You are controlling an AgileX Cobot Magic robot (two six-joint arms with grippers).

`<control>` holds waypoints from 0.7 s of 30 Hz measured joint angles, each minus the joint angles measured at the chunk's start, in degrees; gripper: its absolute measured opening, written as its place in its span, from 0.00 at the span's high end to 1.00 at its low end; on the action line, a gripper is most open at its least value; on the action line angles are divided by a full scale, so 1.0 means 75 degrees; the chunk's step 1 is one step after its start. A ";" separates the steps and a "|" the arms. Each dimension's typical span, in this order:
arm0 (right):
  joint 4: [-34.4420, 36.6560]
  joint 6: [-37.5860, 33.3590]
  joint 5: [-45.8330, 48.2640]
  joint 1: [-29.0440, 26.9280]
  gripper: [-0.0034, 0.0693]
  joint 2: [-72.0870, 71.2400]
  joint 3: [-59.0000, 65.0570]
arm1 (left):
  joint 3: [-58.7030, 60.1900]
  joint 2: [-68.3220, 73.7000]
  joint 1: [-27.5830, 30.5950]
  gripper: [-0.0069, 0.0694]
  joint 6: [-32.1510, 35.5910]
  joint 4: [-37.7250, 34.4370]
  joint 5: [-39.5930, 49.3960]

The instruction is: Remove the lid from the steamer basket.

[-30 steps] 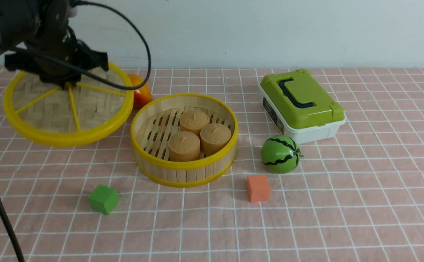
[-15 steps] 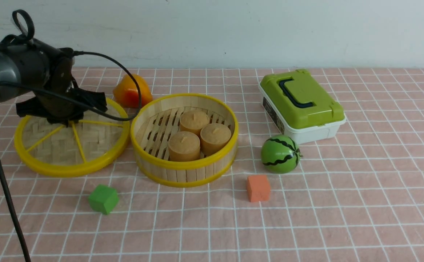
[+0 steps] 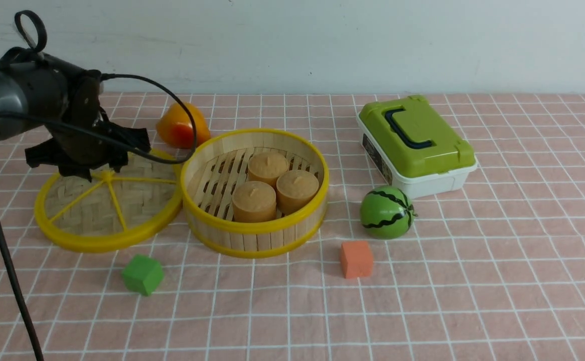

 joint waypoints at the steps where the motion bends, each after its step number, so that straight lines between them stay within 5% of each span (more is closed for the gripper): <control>1: 0.0000 0.0000 0.0000 0.0000 0.62 0.0000 0.0000 | 0.0008 -0.0219 0.0000 0.52 0.0037 -0.0033 0.0075; 8: 0.0000 0.0000 0.0000 0.0000 0.62 0.0000 0.0000 | 0.0365 -0.3017 -0.0356 0.92 0.0654 -0.0647 -0.0016; 21: 0.0000 0.0000 0.0000 0.0000 0.62 0.0000 0.0000 | 0.4917 -0.8246 -0.1335 0.93 0.0968 -0.0867 -0.1457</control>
